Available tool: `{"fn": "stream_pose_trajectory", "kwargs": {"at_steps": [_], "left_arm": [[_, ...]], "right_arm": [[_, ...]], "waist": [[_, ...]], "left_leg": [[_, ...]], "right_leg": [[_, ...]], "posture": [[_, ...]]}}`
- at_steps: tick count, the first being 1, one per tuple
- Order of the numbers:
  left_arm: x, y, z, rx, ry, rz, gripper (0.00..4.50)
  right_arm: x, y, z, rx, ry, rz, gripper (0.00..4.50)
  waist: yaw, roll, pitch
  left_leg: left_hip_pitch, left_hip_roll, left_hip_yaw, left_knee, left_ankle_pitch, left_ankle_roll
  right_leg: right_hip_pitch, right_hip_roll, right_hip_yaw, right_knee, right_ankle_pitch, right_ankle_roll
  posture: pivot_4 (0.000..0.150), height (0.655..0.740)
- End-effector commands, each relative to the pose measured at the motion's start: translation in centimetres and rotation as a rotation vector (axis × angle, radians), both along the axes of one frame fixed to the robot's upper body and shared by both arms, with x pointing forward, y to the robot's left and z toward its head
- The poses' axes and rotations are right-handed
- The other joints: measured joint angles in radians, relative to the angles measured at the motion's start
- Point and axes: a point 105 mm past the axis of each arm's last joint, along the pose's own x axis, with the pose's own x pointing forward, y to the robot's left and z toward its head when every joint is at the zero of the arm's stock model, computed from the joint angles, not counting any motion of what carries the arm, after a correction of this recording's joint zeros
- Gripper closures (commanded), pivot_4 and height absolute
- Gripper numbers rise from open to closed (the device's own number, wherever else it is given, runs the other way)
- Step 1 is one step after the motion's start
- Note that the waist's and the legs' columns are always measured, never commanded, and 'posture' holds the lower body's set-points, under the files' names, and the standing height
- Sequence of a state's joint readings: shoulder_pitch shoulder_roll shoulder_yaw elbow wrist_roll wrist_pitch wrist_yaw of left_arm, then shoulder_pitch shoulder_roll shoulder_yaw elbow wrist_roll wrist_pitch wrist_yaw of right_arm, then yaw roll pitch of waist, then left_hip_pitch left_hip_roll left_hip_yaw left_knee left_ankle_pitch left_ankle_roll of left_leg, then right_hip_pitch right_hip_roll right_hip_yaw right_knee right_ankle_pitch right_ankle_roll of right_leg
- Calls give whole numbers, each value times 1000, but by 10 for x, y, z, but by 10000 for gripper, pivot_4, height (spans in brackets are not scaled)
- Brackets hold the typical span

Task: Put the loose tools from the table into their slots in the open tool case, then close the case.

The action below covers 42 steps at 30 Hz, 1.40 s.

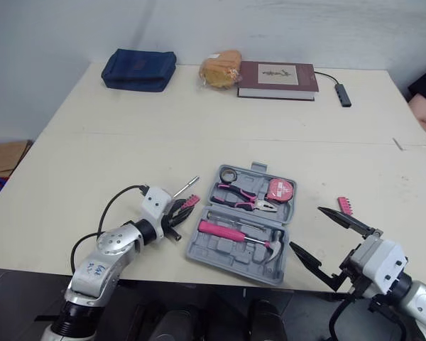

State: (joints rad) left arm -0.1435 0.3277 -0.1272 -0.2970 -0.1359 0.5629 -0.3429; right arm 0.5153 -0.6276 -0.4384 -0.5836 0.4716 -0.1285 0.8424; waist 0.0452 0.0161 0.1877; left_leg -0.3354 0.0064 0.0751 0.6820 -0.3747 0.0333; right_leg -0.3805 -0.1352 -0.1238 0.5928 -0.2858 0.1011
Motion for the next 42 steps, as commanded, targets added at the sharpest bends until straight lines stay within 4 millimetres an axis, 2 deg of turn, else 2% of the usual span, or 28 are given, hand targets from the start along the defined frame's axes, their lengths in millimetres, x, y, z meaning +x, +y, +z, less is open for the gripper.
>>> {"fn": "stream_pose_trajectory", "kwargs": {"at_steps": [1,4,7,10,13,15,18,20,24,28,33,42], "left_arm": [[-2,9,-14,8,53,18,38211],[2,12,2,-31,-24,1,38211],[3,11,46,-168,-197,-119,38211],[-4,11,68,-170,-284,-254,38211],[-21,6,82,-177,-292,-442,38211],[-42,-2,89,-114,-297,-691,38211],[-57,-5,86,26,-238,-929,38211],[-54,-8,87,131,-245,-992,38211],[-60,-14,77,286,-135,-1133,38211],[-56,-14,66,399,-80,-1141,38211],[-44,-23,54,518,-32,-1071,38211],[-40,-35,43,576,1,-1049,38211]], "right_arm": [[-3,1,8,-7,-41,-5,0],[-3,1,7,-7,-40,-9,0],[-5,0,3,-9,-33,-19,0],[-6,-1,1,-14,-28,-24,0],[-6,-3,-1,-20,-31,-35,0],[-8,-3,-4,-21,-25,-36,0],[-10,-1,-8,-25,-11,-30,0],[-9,-1,-9,-24,-14,-32,0],[-10,1,-11,-25,-11,-29,0],[-10,2,-11,-25,-9,-28,0],[-10,4,-13,-26,-2,-15,0],[-10,5,-14,-28,-3,-12,0]], "waist": [[2,0,0],[3,0,0],[3,-1,1],[4,-1,1],[3,-1,1],[0,-1,1],[2,-1,1],[2,-1,1],[0,-1,1],[-17,-1,1],[-19,-2,2],[-19,-2,2]], "left_leg": [[0,0,0,0,0,0],[0,0,0,0,0,0],[0,1,0,0,0,0],[-4,1,0,0,0,-1],[-4,1,0,0,0,-1],[-4,1,1,0,0,-1],[-6,1,1,0,0,-1],[-5,1,1,1,1,-1],[-4,0,2,1,1,-1],[-5,2,3,0,1,-1],[-5,2,3,1,2,0],[-9,1,4,1,3,0]], "right_leg": [[0,0,0,0,0,0],[0,0,0,0,0,0],[-1,0,0,0,0,0],[-4,0,-1,1,0,-1],[-4,1,-1,0,0,-1],[-4,2,-1,-1,0,-1],[-4,3,-3,0,0,-1],[-4,4,-2,-1,0,-1],[-4,5,-1,0,0,0],[-4,7,0,1,0,-1],[-4,10,1,1,0,0],[-10,8,2,7,0,0]], "posture": [[1500,7400],[1500,7400],[1500,7400],[1500,7400],[1500,7400],[1500,7400],[1500,7400],[1500,7400],[1500,7400],[1500,7400],[1500,7400],[1500,7400]]}}
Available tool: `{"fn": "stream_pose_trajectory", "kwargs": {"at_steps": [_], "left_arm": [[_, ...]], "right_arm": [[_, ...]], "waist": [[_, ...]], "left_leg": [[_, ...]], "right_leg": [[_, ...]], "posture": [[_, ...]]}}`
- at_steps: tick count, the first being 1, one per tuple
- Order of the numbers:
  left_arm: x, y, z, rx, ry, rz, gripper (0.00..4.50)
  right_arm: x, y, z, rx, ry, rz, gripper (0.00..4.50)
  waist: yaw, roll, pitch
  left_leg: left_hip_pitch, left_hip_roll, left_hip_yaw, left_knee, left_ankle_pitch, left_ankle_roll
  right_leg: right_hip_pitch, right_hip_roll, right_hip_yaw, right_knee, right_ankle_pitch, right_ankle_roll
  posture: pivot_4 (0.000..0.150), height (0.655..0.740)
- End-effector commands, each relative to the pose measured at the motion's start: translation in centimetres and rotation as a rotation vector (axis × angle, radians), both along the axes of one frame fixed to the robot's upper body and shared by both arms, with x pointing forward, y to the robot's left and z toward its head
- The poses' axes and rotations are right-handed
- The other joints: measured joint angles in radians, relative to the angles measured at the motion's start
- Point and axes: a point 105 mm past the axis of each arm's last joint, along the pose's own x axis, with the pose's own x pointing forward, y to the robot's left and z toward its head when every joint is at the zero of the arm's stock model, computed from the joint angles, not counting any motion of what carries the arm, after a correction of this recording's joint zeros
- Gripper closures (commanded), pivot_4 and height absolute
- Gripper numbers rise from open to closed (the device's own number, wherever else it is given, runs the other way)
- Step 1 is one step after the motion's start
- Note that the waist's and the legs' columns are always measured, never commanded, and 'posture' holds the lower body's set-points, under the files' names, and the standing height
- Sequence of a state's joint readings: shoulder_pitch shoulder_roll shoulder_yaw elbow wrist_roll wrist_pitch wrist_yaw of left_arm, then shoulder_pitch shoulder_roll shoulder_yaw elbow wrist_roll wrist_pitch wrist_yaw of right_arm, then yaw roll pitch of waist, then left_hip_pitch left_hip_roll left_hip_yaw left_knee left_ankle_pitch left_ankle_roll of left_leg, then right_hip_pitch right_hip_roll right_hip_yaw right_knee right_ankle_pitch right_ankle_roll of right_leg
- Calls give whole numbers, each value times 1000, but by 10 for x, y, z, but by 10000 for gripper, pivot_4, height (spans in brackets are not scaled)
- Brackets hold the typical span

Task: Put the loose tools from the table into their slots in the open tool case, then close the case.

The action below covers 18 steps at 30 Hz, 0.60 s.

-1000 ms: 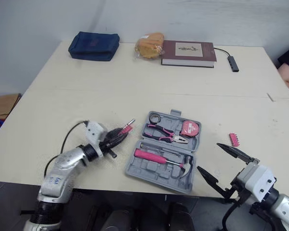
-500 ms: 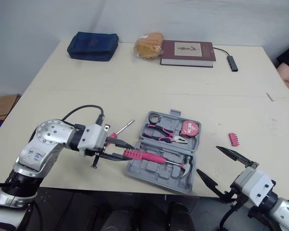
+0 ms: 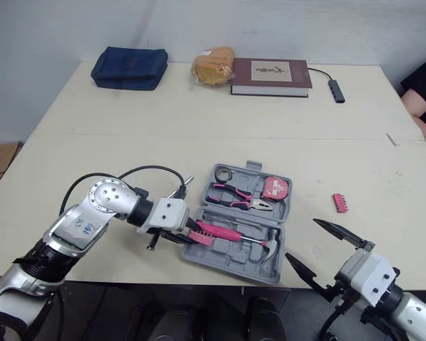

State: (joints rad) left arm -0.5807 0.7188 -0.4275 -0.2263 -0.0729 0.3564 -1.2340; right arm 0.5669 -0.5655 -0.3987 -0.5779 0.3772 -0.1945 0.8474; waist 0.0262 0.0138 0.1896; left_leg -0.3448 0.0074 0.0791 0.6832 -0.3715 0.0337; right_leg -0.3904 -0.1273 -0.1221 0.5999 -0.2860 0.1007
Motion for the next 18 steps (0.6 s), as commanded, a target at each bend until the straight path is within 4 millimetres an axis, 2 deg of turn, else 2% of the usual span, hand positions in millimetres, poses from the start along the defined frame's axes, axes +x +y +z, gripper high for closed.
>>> {"fn": "stream_pose_trajectory", "kwargs": {"at_steps": [1,7,11,18], "left_arm": [[-3,-10,2,9,6,-8,38211],[4,-11,1,59,-27,45,38211],[3,-19,1,28,10,55,38211],[3,-20,4,9,15,50,38211]], "right_arm": [[-1,0,3,2,-21,1,0],[0,0,2,2,-23,1,0],[0,0,2,3,-26,-4,0],[0,0,1,5,-25,-8,0]], "waist": [[0,0,0],[1,-2,1],[2,-2,1],[2,-2,1]], "left_leg": [[-1,-1,0,0,1,0],[-1,-4,0,1,3,2],[-1,-5,0,1,3,2],[-1,-6,-1,1,4,3]], "right_leg": [[-1,1,0,1,0,0],[-2,-2,1,2,0,0],[-2,-4,2,2,0,0],[-2,-4,2,5,1,1]], "posture": [[1500,7400],[1500,7400],[1500,7400],[1500,7400]]}}
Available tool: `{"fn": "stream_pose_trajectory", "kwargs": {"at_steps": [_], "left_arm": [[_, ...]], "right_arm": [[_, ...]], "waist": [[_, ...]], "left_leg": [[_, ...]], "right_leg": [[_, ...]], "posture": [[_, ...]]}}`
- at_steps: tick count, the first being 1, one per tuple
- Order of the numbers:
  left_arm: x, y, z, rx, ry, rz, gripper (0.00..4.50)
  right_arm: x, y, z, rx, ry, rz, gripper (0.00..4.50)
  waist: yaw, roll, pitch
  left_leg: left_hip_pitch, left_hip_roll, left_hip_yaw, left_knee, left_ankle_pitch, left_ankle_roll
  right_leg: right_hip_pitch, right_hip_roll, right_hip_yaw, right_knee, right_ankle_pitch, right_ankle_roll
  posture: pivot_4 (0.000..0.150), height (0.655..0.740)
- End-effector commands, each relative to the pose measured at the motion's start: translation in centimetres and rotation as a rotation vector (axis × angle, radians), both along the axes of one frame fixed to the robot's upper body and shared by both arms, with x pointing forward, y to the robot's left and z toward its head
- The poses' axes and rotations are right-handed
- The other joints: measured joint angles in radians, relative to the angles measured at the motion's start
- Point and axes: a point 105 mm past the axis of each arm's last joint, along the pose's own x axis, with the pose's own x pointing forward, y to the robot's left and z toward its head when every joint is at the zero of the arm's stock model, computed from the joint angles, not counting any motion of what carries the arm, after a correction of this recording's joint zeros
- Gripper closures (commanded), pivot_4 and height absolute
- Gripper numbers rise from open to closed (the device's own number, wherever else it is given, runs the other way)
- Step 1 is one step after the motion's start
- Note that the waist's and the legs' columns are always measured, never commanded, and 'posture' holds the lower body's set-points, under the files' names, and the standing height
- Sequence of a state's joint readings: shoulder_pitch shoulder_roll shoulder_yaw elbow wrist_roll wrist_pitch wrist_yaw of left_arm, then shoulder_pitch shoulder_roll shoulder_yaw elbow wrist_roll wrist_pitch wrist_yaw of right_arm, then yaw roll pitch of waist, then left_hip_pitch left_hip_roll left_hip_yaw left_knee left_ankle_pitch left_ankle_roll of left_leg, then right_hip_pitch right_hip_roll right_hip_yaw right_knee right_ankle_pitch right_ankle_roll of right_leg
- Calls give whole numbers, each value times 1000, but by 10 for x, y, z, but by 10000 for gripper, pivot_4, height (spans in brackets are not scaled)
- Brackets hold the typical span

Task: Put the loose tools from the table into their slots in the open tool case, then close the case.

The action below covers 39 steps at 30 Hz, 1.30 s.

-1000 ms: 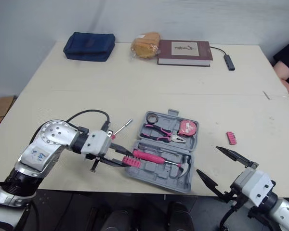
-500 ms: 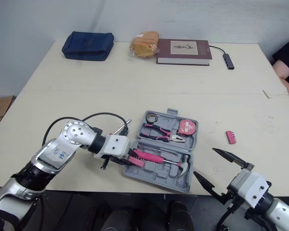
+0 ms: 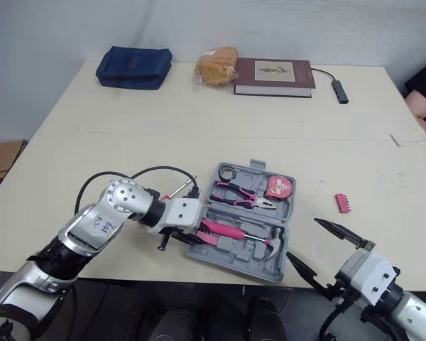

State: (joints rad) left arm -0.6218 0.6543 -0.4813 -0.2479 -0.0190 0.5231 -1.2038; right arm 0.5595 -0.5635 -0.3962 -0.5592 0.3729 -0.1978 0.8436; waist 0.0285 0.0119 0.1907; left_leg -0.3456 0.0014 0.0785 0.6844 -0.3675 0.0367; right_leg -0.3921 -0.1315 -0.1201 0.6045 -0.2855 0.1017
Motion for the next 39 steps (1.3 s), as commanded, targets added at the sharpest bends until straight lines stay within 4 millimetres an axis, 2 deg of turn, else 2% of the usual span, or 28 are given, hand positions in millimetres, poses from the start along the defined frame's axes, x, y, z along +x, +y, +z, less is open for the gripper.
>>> {"fn": "stream_pose_trajectory", "kwargs": {"at_steps": [1,2,3,7,10,12,16,19,21,24,30,39], "left_arm": [[0,-4,9,-20,-33,-15,38211],[0,-3,8,-14,-33,-22,38211],[1,-5,11,-32,-62,-29,27933],[-1,-12,38,-182,-121,-92,10485],[-5,-2,54,-250,-148,-167,10485],[-3,6,55,-264,-171,-185,10485],[4,13,64,-415,-146,-186,10485],[6,16,62,-459,-129,-195,24061],[7,21,41,-365,-139,-207,32724],[8,20,29,-346,-121,-187,44408],[8,20,5,-240,-75,-150,44408],[8,35,-27,-72,3,-78,44408]], "right_arm": [[-2,2,3,2,-28,4,0],[-2,3,2,3,-26,5,0],[-2,3,2,5,-25,7,0],[-2,4,1,7,-25,12,0],[-1,3,1,6,-27,16,0],[-1,3,0,7,-25,18,0],[-2,4,-2,10,-20,18,0],[-3,4,-2,10,-19,17,0],[-3,3,-2,9,-20,14,0],[-3,2,-2,8,-20,10,0],[-6,1,-3,8,-14,-6,0],[-6,0,-2,10,-18,-17,0]], "waist": [[0,0,0],[0,0,0],[0,0,0],[-2,0,0],[-5,0,0],[-7,0,0],[-4,0,0],[-2,0,0],[-3,0,0],[-4,0,0],[-3,-1,0],[-5,0,-1]], "left_leg": [[0,0,0,0,0,0],[0,0,0,0,0,0],[0,0,0,0,0,0],[-1,0,0,0,0,0],[-1,0,0,0,1,0],[0,1,0,0,1,-1],[0,0,0,0,2,-1],[0,-1,-1,0,2,-1],[0,-1,-1,0,2,-1],[0,-2,0,0,2,-1],[0,-2,0,0,2,0],[2,-1,0,0,2,0]], "right_leg": [[0,0,0,0,0,0],[0,0,0,0,0,0],[0,0,0,0,0,0],[0,0,0,0,0,1],[0,-1,0,0,0,1],[0,-1,0,0,0,0],[0,0,0,0,0,0],[0,0,0,2,0,1],[0,0,0,2,1,1],[0,1,0,2,1,1],[0,0,0,2,1,1],[1,0,2,2,1,1]], "posture": [[1500,7400],[1500,7400],[1500,7400],[1500,7400],[1500,7400],[1500,7400],[1500,7400],[1500,7400],[1500,7400],[1500,7400],[1500,7400],[1500,7400]]}}
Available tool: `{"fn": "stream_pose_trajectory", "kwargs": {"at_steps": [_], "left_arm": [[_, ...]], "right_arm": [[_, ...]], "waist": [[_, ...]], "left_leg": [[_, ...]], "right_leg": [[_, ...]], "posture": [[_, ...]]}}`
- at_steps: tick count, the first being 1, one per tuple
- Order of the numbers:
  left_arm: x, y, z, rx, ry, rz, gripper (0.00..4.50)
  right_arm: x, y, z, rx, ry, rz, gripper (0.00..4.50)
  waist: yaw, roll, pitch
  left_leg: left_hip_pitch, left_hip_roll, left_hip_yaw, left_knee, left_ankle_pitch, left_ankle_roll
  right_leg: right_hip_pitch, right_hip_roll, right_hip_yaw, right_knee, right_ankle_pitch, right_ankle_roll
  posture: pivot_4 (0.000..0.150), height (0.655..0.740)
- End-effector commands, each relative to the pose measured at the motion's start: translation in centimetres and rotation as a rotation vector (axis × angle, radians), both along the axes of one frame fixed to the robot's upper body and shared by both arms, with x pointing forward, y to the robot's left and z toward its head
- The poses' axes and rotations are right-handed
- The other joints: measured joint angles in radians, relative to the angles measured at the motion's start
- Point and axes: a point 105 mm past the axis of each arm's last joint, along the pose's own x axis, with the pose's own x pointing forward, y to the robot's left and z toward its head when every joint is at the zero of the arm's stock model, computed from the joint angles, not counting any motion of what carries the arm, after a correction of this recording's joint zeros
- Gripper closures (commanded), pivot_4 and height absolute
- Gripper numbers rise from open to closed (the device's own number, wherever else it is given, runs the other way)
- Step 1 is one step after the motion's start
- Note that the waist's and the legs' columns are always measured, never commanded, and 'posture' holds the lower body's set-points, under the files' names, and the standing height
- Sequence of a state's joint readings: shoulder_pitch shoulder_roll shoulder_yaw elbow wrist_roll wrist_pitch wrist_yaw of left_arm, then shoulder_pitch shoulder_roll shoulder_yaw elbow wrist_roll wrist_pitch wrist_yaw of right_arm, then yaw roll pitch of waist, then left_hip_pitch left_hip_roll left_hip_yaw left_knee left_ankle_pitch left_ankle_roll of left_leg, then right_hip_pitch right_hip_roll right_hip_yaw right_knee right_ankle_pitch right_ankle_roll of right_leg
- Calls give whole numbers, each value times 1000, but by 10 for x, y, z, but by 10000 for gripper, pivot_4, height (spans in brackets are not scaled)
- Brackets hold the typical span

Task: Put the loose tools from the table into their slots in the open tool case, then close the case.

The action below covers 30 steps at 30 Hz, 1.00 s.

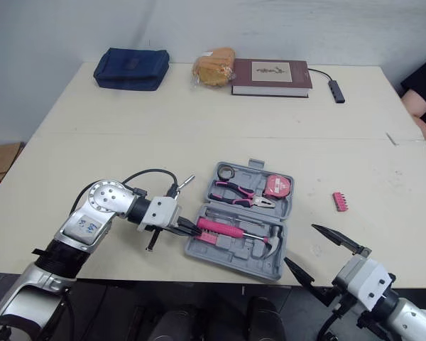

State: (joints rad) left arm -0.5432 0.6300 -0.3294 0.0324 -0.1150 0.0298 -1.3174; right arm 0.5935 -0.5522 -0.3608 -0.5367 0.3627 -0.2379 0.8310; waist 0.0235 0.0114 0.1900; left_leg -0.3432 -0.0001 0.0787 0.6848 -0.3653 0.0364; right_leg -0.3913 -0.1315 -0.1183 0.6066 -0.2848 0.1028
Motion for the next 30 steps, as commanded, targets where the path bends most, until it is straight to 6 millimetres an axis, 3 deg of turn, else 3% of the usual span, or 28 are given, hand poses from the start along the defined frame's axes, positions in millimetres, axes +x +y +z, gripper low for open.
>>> {"fn": "stream_pose_trajectory", "kwargs": {"at_steps": [1,7,10,13,17,21,22,24,28,30], "left_arm": [[1,9,-27,126,57,68,44408],[2,4,-40,171,63,105,44408],[2,-3,-33,88,54,93,44408],[-2,-1,-21,9,73,45,44408],[25,23,18,-226,30,251,44408],[36,78,47,-457,-77,443,33563],[38,89,49,-488,-80,500,28079],[41,126,42,-481,-132,654,19352],[34,180,33,-462,-188,854,330],[25,212,27,-442,-206,968,330]], "right_arm": [[-1,-2,8,-8,-43,-14,0],[0,-3,9,-12,-48,-22,0],[0,-5,11,-17,-53,-27,0],[-3,-9,11,-28,-50,-47,0],[-11,-31,14,-68,-54,-134,0],[-31,-68,11,-123,-23,-262,0],[-35,-74,9,-134,-7,-276,0],[-43,-98,13,-153,-16,-365,0],[-52,-123,14,-178,-20,-437,0],[-57,-138,14,-172,-46,-508,0]], "waist": [[0,0,0],[2,0,-4],[2,0,-6],[2,0,-6],[-2,-1,-6],[-3,-3,-5],[-2,-2,-5],[-2,-3,-5],[-3,-4,-4],[-3,-5,-3]], "left_leg": [[1,0,0,0,0,0],[7,1,1,0,0,0],[9,2,1,0,-2,-1],[9,3,1,0,-2,-1],[6,4,2,-1,-3,-2],[4,6,3,-1,-2,-4],[4,6,4,-1,-2,-4],[5,6,4,-2,-3,-3],[7,6,8,-2,-6,-2],[7,8,9,-3,-8,-3]], "right_leg": [[0,0,1,0,0,0],[4,-3,3,-1,0,0],[7,-4,4,-3,0,-1],[6,-4,4,-3,0,-1],[2,-4,4,-1,-1,-2],[-1,-2,4,0,-1,-3],[-1,-2,4,-1,-2,-3],[-1,-3,4,-2,-2,-3],[-1,-4,7,-2,-1,-3],[-2,-3,7,-2,-1,-3]], "posture": [[1500,7400],[1500,7400],[1500,7400],[1500,7400],[1500,7400],[1500,7400],[1500,7400],[1500,7400],[1500,7400],[1500,7400]]}}
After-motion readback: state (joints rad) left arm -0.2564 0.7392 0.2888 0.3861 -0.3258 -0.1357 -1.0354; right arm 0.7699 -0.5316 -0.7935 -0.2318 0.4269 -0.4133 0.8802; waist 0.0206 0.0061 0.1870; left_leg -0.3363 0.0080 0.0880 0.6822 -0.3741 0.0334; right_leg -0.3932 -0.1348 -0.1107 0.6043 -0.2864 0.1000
